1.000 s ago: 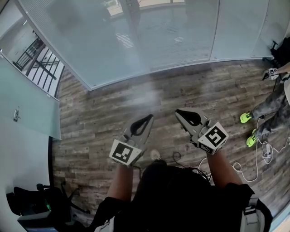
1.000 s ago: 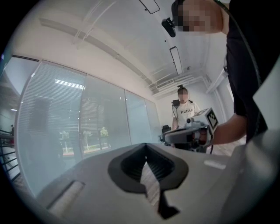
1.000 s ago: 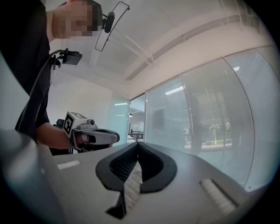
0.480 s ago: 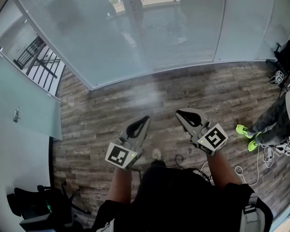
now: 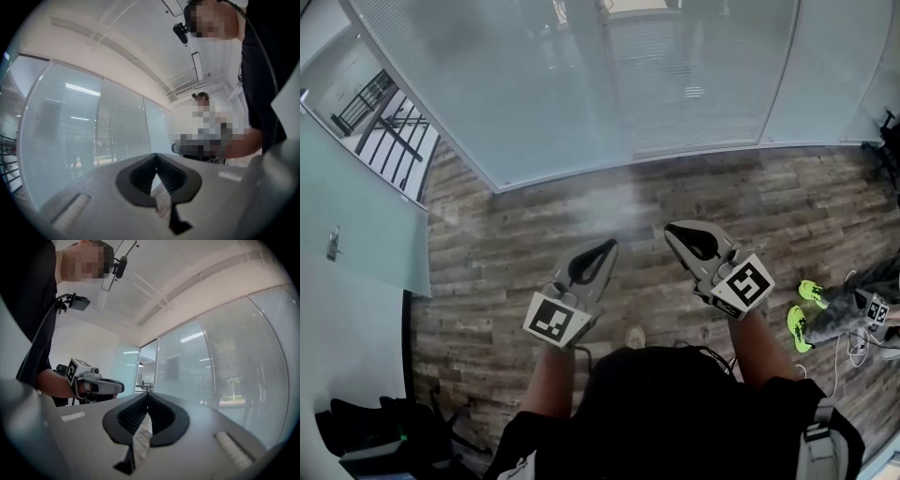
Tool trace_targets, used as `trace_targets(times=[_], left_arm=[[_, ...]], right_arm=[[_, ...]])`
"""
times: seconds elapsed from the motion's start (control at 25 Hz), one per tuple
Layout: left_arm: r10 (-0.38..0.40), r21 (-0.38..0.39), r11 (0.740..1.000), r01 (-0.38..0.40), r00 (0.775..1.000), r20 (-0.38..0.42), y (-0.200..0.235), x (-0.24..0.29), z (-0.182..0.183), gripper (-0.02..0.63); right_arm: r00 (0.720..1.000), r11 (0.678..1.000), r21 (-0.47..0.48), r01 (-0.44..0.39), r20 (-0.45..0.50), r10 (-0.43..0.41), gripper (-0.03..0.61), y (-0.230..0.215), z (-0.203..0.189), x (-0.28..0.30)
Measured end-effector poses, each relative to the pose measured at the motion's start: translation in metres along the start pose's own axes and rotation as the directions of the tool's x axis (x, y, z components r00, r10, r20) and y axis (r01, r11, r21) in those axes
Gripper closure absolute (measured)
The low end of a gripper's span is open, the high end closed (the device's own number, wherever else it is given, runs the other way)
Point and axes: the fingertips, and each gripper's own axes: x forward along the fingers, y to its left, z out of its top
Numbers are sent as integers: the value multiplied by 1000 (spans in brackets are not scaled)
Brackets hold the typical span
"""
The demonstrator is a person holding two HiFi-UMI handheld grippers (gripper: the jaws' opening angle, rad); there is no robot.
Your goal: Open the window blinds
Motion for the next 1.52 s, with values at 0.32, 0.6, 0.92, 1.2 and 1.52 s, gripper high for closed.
trace_targets(times=[0.32,0.6,0.92,1.2,1.52], left_arm=[[-40,-4,999,40,999,12,65,14,-13,609],[-49,-23,999,49,998,31,102,19,-22,609],[-51,-35,998,52,998,43,122,22,-26,610],[-38,-42,998,40,998,45,136,28,-28,609],[-9,-40,999,10,1000,24,157,45,-34,610]], right_arm=[[999,1000,3,29,-17,-29,574,-23,-20,63],[999,999,-20,43,-30,-43,574,-37,-26,98],[997,998,-24,52,-49,-54,574,-45,-27,112],[998,999,-33,34,-50,-35,574,-56,-26,123],[998,1000,-16,23,-65,-24,574,-82,-37,140]])
